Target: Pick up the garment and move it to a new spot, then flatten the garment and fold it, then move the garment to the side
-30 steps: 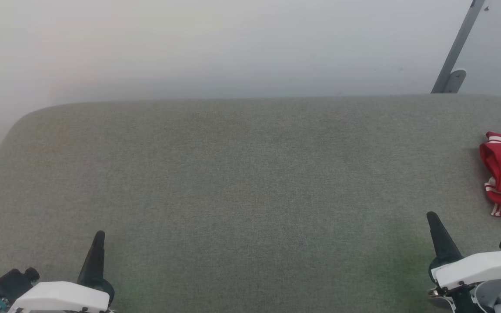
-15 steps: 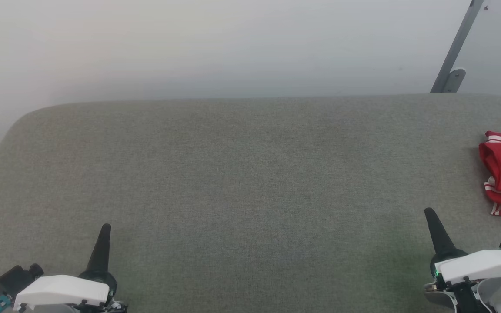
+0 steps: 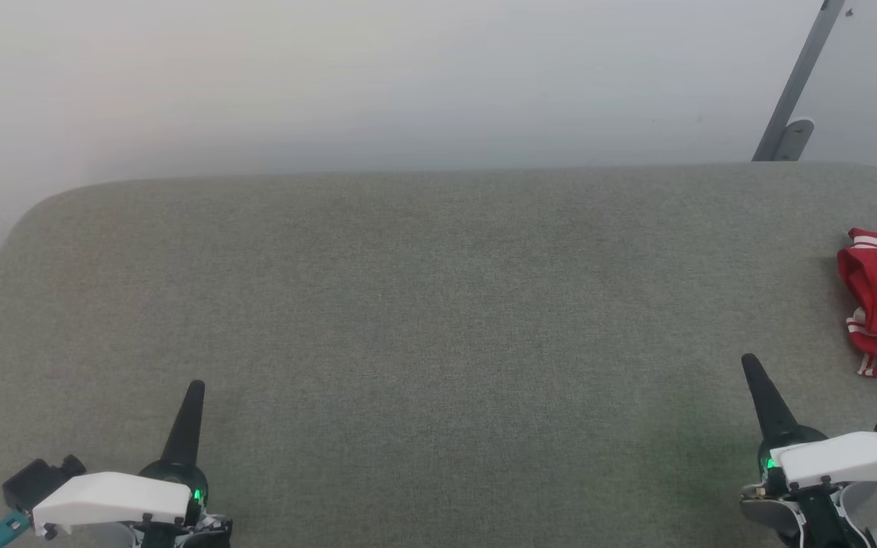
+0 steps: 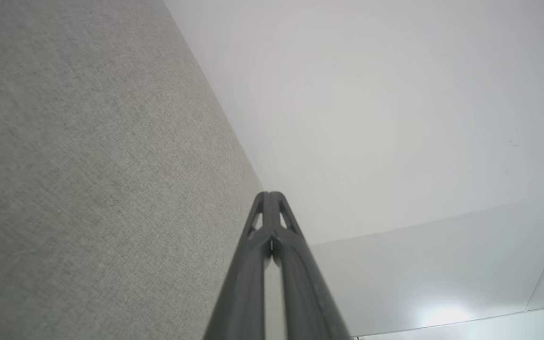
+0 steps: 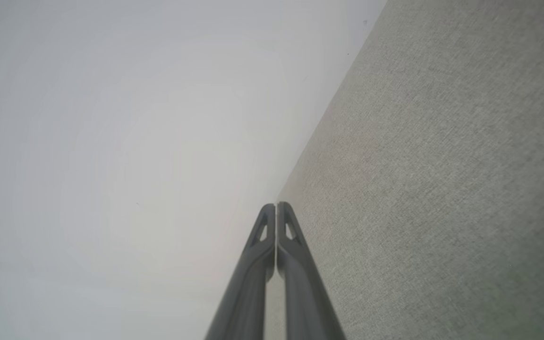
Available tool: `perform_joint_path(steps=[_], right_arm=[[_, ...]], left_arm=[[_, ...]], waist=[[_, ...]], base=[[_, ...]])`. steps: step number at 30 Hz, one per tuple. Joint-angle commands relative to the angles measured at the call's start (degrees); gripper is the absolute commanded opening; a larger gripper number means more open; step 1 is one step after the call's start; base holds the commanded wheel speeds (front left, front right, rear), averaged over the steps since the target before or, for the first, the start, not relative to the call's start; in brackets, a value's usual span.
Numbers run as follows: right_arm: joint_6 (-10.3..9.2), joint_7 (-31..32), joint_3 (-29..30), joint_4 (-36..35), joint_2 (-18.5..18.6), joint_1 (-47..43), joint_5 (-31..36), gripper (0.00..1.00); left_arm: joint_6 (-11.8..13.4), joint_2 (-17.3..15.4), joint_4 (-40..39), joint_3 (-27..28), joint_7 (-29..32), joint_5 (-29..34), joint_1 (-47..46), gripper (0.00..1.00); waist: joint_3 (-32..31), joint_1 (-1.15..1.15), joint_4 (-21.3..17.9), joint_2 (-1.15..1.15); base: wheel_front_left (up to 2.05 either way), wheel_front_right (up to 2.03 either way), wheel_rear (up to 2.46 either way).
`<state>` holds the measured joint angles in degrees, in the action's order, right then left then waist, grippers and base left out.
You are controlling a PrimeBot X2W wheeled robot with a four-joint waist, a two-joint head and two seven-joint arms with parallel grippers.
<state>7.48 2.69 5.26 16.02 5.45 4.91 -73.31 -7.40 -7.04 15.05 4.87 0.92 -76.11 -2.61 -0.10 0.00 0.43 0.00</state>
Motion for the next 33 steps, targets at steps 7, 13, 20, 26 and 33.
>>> perform_joint_path(steps=[7, 13, 20, 26, 33], right_arm=[[0.02, 0.9, 0.2, -0.9, -0.5, 1.0, -3.7, 0.0], [0.02, 1.4, 0.4, -1.1, -0.8, 1.2, -6.2, 0.0], [0.02, 2.0, 0.7, -1.4, -1.3, 1.3, -9.4, 0.0], [0.02, 2.5, 0.8, -1.6, -1.6, 1.4, -11.7, 0.0], [0.02, 3.0, 1.0, -1.8, -1.9, 1.4, -13.8, 0.0]], left_arm=[[-0.1, 0.5, -0.6, 0.6, 1.1, -3.4, -1.8, 0.0], [-0.1, 1.2, -0.7, 0.8, 1.9, -5.4, -2.2, 0.0], [-0.1, 1.9, -0.9, 1.1, 2.8, -8.4, -2.8, 0.0], [-0.1, 2.5, -0.9, 1.3, 3.6, -10.1, -2.9, 0.0], [-0.1, 3.0, -1.0, 1.4, 4.2, -12.1, -3.3, 0.0]], waist=[[0.0, 0.0, -0.1, 0.0], [0.1, 0.0, -0.1, 0.0], [0.1, 0.0, -0.2, 0.0], [0.2, 0.0, -0.2, 0.0], [0.2, 0.0, -0.3, 0.0]], base=[[0.0, 0.0, 0.0], [0.0, 0.0, 0.0], [0.0, 0.0, 0.0], [0.0, 0.0, 0.0], [0.0, 0.0, 0.0]])
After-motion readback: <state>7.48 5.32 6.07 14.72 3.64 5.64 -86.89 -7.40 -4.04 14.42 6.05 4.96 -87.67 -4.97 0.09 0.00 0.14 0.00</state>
